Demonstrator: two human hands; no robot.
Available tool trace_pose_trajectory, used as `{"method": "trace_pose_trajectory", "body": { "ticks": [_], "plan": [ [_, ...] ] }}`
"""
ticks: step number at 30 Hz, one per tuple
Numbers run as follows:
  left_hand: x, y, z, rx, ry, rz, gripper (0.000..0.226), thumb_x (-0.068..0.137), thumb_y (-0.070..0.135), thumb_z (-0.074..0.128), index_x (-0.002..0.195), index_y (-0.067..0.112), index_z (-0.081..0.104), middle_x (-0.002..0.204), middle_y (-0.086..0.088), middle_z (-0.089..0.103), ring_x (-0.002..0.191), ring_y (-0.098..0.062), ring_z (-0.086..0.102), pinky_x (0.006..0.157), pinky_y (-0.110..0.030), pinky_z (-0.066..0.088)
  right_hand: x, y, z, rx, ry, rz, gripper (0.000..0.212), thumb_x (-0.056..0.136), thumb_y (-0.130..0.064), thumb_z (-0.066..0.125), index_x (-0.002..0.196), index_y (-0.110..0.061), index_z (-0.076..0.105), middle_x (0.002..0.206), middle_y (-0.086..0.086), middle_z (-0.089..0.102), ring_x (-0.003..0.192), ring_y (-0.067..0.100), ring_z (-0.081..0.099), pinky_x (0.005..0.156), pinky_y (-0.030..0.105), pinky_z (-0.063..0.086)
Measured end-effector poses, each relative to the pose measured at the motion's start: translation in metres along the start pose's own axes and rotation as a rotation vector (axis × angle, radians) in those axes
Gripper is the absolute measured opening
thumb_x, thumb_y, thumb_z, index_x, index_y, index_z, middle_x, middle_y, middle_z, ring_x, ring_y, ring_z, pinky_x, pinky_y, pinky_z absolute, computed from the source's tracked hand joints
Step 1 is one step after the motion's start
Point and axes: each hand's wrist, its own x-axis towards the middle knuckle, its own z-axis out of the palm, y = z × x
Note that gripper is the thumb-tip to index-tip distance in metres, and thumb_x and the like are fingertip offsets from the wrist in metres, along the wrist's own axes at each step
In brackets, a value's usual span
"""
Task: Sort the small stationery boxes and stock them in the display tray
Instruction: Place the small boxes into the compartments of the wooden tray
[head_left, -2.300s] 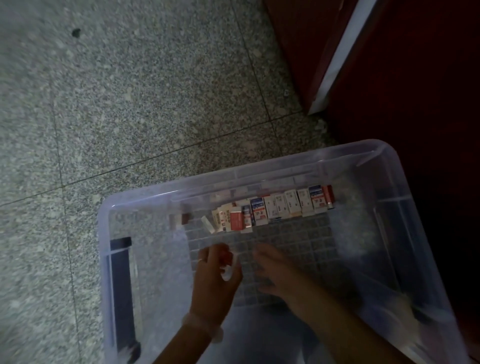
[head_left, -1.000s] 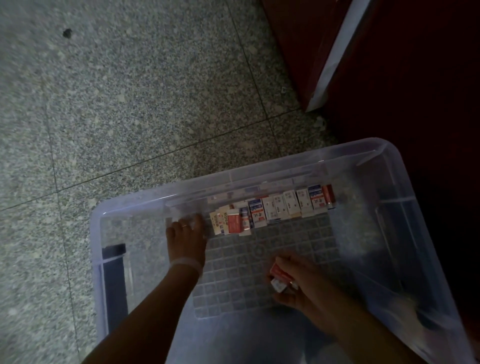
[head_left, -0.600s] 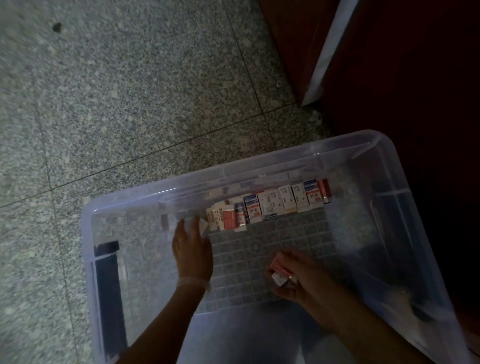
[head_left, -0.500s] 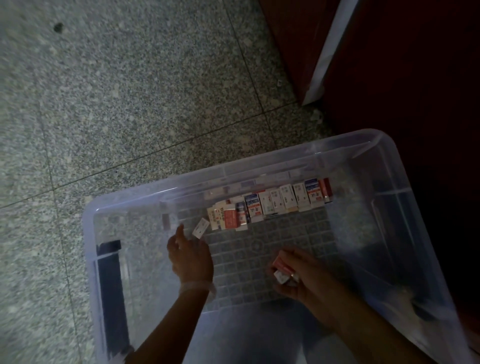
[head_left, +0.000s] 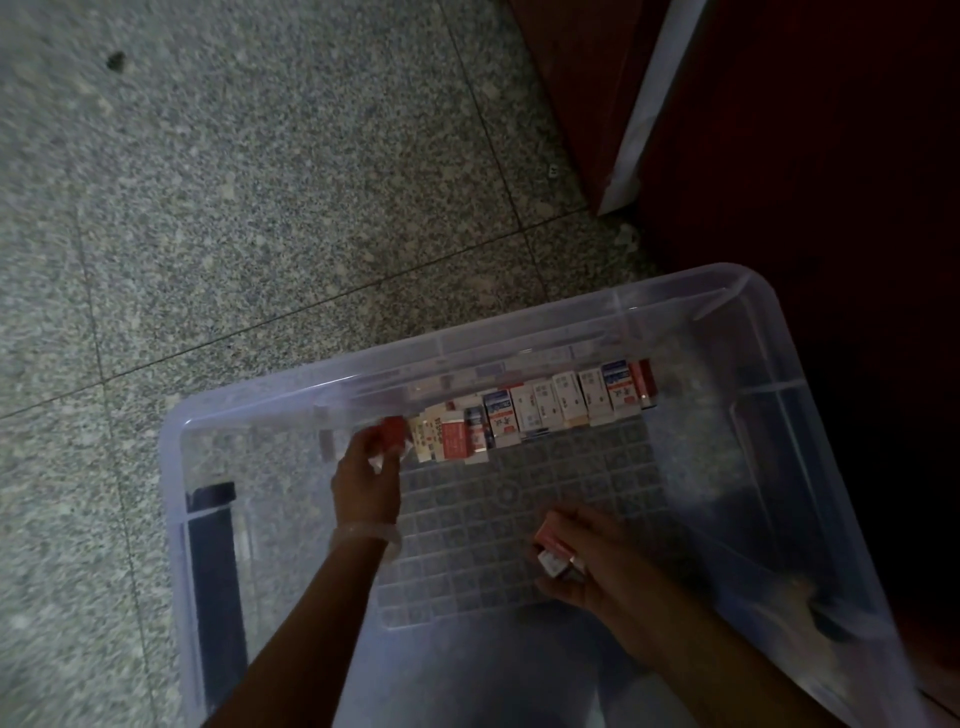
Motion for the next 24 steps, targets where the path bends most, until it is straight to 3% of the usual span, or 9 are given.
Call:
{"method": "trace_pose_trajectory", "body": {
  "ticks": [4,7,10,13,15,17,19,22,24],
  "plan": [
    [0.007,0.004,0.010,0.018,-0.211,-0.026,0.048,0.090,0.039,0.060,0.118,0.000,0.062,0.115,-0.020,0.064,0.109,-0.034,0.058,0.094,-0.039,0.046,0.001,0.000,-0.001,-0.023,-0.007,0.001,0.014,0.093,-0.009,0.052,0.086,-0.017,0.061,0.076,0.007,0.062,0.072,0.018,0.057,0.063,0.032,0.049],
    [0.006,0.011,0.019,-0.226,-0.265,-0.276,0.049,0.092,0.039,0.057,0.120,0.000,0.056,0.116,-0.016,0.062,0.104,-0.030,0.059,0.089,-0.039,0.047,0.001,0.000,-0.001,-0.023,0.002,0.013,0.013,0.092,-0.009,0.053,0.085,-0.017,0.061,0.077,0.008,0.061,0.071,0.019,0.056,0.062,0.033,0.049],
    [0.020,0.009,0.025,-0.369,-0.253,-0.479,0.066,0.072,0.060,0.066,0.102,0.001,0.064,0.111,-0.023,0.065,0.091,-0.028,0.061,0.088,-0.046,0.048,0.002,0.001,-0.002,-0.032,0.002,0.008,0.012,0.091,-0.010,0.054,0.086,-0.017,0.061,0.078,0.008,0.062,0.072,0.019,0.056,0.063,0.033,0.049],
    [0.026,0.011,0.026,-0.471,-0.291,-0.559,0.028,0.088,0.042,0.061,0.084,0.014,0.062,0.099,-0.013,0.067,0.080,-0.022,0.060,0.079,-0.034,0.049,0.005,0.001,-0.004,-0.048,-0.001,0.000,0.012,0.092,-0.010,0.053,0.086,-0.017,0.061,0.079,0.008,0.062,0.075,0.020,0.057,0.066,0.035,0.050],
    [0.023,0.017,0.029,-0.480,-0.342,-0.561,0.025,0.085,0.044,0.062,0.081,0.020,0.059,0.088,-0.006,0.065,0.075,-0.017,0.057,0.073,-0.030,0.044,0.008,0.001,-0.005,-0.056,0.006,0.001,0.012,0.092,-0.011,0.053,0.086,-0.018,0.061,0.080,0.009,0.062,0.075,0.019,0.057,0.065,0.035,0.050],
    [0.025,0.016,0.037,-0.498,-0.337,-0.521,0.049,0.056,0.057,0.071,0.083,0.017,0.064,0.099,-0.013,0.068,0.089,-0.028,0.062,0.090,-0.040,0.048,0.010,0.001,-0.006,-0.061,0.013,0.010,0.012,0.093,-0.012,0.053,0.088,-0.019,0.061,0.083,0.010,0.063,0.076,0.020,0.058,0.062,0.033,0.051],
    [0.031,0.007,0.048,-0.536,-0.307,-0.494,0.075,0.042,0.056,0.068,0.097,0.006,0.067,0.110,-0.022,0.065,0.099,-0.034,0.063,0.093,-0.047,0.050,0.012,0.001,-0.008,-0.051,0.021,0.013,0.012,0.093,-0.011,0.053,0.089,-0.019,0.061,0.084,0.010,0.064,0.077,0.021,0.059,0.061,0.033,0.051],
    [0.026,0.019,0.046,-0.616,-0.242,-0.479,0.063,0.078,0.031,0.069,0.124,-0.007,0.052,0.114,-0.023,0.061,0.082,-0.027,0.061,0.064,-0.029,0.054,0.012,0.000,-0.008,-0.041,0.015,0.009,0.011,0.093,-0.010,0.052,0.089,-0.018,0.060,0.084,0.010,0.063,0.078,0.021,0.059,0.061,0.033,0.050],
    [0.023,0.018,0.044,-0.628,-0.258,-0.512,0.037,0.090,0.025,0.058,0.120,0.004,0.053,0.097,-0.010,0.066,0.077,-0.019,0.059,0.062,-0.026,0.047,0.012,0.000,-0.008,-0.044,0.007,0.006,0.012,0.093,-0.011,0.052,0.088,-0.018,0.060,0.083,0.010,0.063,0.077,0.020,0.059,0.060,0.032,0.051]
  ]
}}
